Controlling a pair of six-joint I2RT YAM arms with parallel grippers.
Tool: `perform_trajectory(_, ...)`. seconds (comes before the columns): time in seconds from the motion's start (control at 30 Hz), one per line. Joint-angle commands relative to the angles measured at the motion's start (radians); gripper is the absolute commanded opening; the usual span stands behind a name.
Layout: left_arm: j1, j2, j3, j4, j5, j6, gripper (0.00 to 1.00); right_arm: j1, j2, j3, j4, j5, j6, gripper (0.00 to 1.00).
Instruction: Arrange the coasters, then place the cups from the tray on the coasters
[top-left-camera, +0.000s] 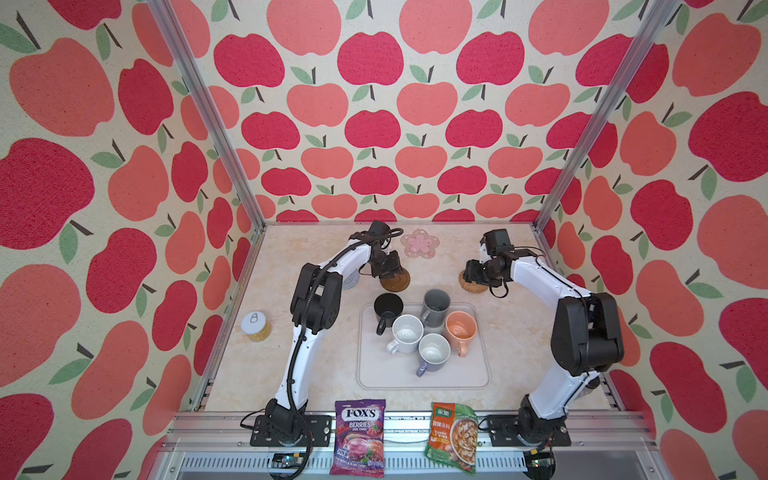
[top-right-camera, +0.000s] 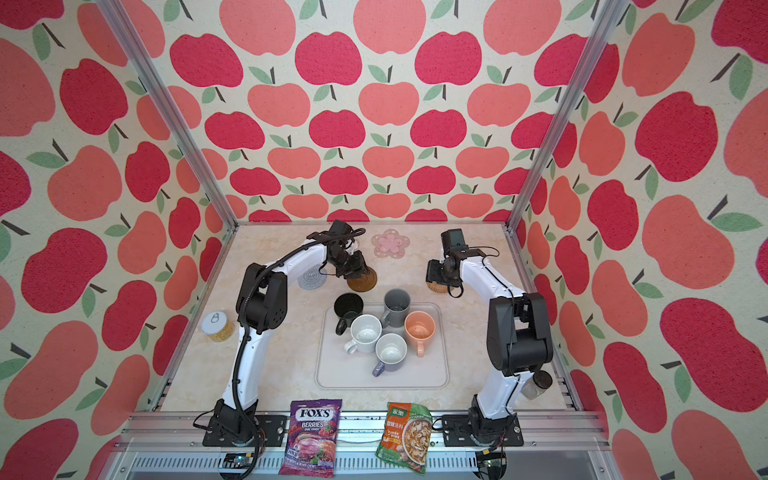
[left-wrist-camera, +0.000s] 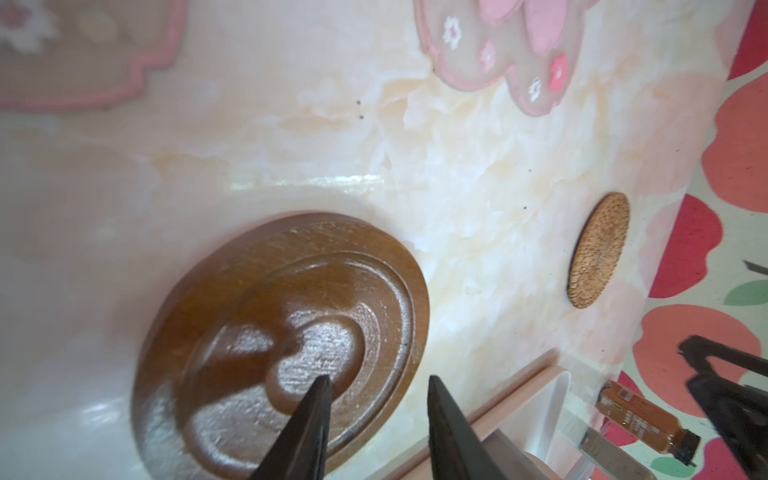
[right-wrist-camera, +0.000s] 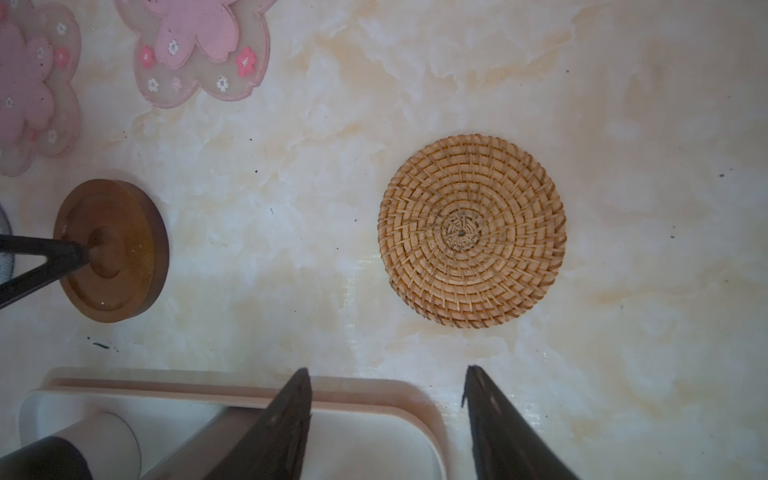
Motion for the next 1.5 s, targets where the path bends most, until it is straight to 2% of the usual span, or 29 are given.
perform_trajectory(0.0, 0.049, -0.141, -0.029, 0.136, 0.08, -0.039, 0.41, -0.011, 0.039, 0.03, 0.03, 0.015, 0.0, 0.57)
perform_trajectory(0.17, 0.085, -0.239, -0.083, 0.171, 0.109, -0.05, 0.41, -0.031, 0.102, 0.083, 0.014, 0.032, 0.013, 0.52)
perform_trajectory(0.37, 0.124, -0.337, -0.175, 0.168, 0.098, -0.036, 0.41, -0.086, 0.188, 0.139, -0.014, 0.025, 0.063, 0.41)
perform_trajectory(0.53, 0.169, -0.396, -0.27, 0.191, 0.087, -0.055, 0.42, -0.098, 0.246, 0.165, -0.008, 0.015, 0.072, 0.39)
perform_trajectory(0.87, 0.223, -0.463, -0.34, 0.2, 0.068, -0.06, 0.43, -0.097, 0.322, 0.181, -0.013, -0.003, 0.08, 0.38)
perform_trajectory(1.17, 0.245, -0.498, -0.393, 0.222, 0.068, -0.074, 0.43, -0.035, 0.362, 0.218, -0.057, -0.02, 0.071, 0.37)
perform_trajectory(1.47, 0.265, -0.529, -0.442, 0.234, 0.078, -0.072, 0.44, 0.048, 0.428, 0.322, -0.111, -0.022, 0.079, 0.37)
